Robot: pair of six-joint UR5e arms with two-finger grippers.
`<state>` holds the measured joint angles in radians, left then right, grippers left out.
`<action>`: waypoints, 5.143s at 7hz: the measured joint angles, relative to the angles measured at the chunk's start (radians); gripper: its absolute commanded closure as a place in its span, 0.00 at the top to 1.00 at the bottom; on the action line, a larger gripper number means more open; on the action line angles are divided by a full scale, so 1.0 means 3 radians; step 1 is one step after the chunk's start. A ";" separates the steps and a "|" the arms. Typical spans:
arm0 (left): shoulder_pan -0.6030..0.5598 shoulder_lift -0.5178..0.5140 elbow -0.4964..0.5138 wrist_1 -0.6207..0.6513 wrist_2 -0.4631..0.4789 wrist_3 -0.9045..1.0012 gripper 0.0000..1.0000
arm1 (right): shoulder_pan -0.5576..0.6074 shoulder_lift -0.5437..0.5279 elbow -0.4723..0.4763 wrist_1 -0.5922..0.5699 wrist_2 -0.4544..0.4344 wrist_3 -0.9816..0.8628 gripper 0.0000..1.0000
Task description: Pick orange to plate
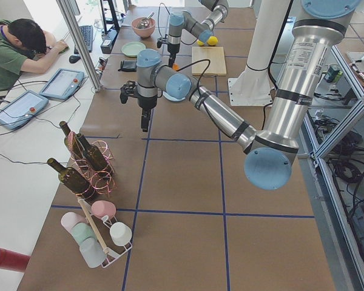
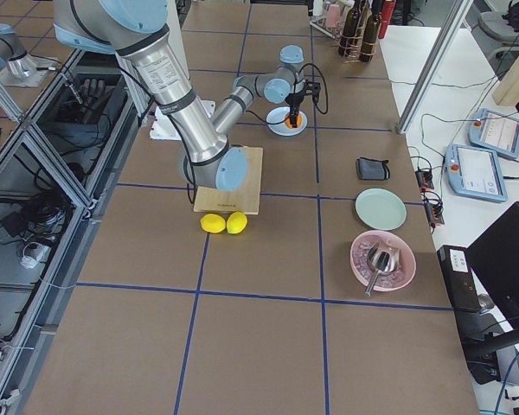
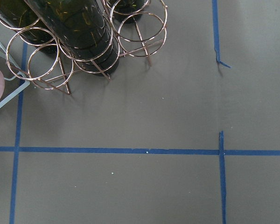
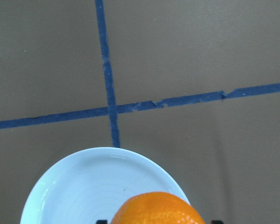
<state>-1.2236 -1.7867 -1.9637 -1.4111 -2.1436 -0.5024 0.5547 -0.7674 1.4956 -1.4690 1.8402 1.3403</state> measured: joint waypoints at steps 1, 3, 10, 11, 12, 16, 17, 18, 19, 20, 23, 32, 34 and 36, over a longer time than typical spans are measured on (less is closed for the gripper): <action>-0.0031 0.0051 0.0000 -0.0002 -0.0003 0.0092 1.00 | -0.0099 0.0111 -0.0164 0.0009 -0.0093 0.0044 0.14; -0.0061 0.0091 0.0017 -0.0006 -0.0007 0.0169 1.00 | -0.0213 0.0181 -0.0296 0.0025 -0.0227 0.0094 1.00; -0.0216 0.0300 0.0043 -0.0031 -0.0130 0.0689 1.00 | 0.0594 -0.0169 0.0236 -0.0236 0.0486 -0.0634 1.00; -0.0391 0.0375 0.0075 -0.0029 -0.0249 0.0877 1.00 | 0.0912 -0.0500 0.0539 -0.0339 0.0742 -0.1103 1.00; -0.0576 0.0431 0.0130 -0.0023 -0.0304 0.1069 1.00 | 0.1249 -0.0747 0.0683 -0.0411 0.1003 -0.1580 1.00; -0.1079 0.0576 0.0435 -0.0026 -0.0541 0.1753 1.00 | 0.2467 -0.1676 0.0596 -0.0575 0.1587 -0.3857 1.00; -0.1091 0.0592 0.0486 -0.0068 -0.0737 0.1793 1.00 | 0.2699 -0.1941 0.0582 -0.0568 0.1652 -0.4209 1.00; -0.1096 0.0615 0.0521 -0.0143 -0.0740 0.1876 1.00 | 0.2866 -0.2161 0.0599 -0.0559 0.1674 -0.4358 1.00; -0.1101 0.0651 0.0547 -0.0174 -0.0670 0.1974 1.00 | 0.2931 -0.2348 0.0624 -0.0537 0.1664 -0.4402 1.00; -0.1103 0.0701 0.0603 -0.0156 -0.0630 0.2019 1.00 | 0.2973 -0.2465 0.0624 -0.0495 0.1659 -0.4410 1.00; -0.1130 0.0861 0.0891 -0.0136 -0.0608 0.2226 1.00 | 0.3181 -0.2518 0.0447 -0.0449 0.1807 -0.4498 1.00; -0.1147 0.0986 0.0936 -0.0168 -0.0637 0.2365 1.00 | 0.3481 -0.2617 0.0205 -0.0432 0.1859 -0.4826 1.00; -0.1154 0.0984 0.0934 -0.0165 -0.0637 0.2365 1.00 | 0.3484 -0.2621 0.0205 -0.0432 0.1858 -0.4812 1.00; -0.1157 0.0981 0.0933 -0.0168 -0.0637 0.2360 1.00 | 0.3484 -0.2621 0.0208 -0.0429 0.1860 -0.4806 1.00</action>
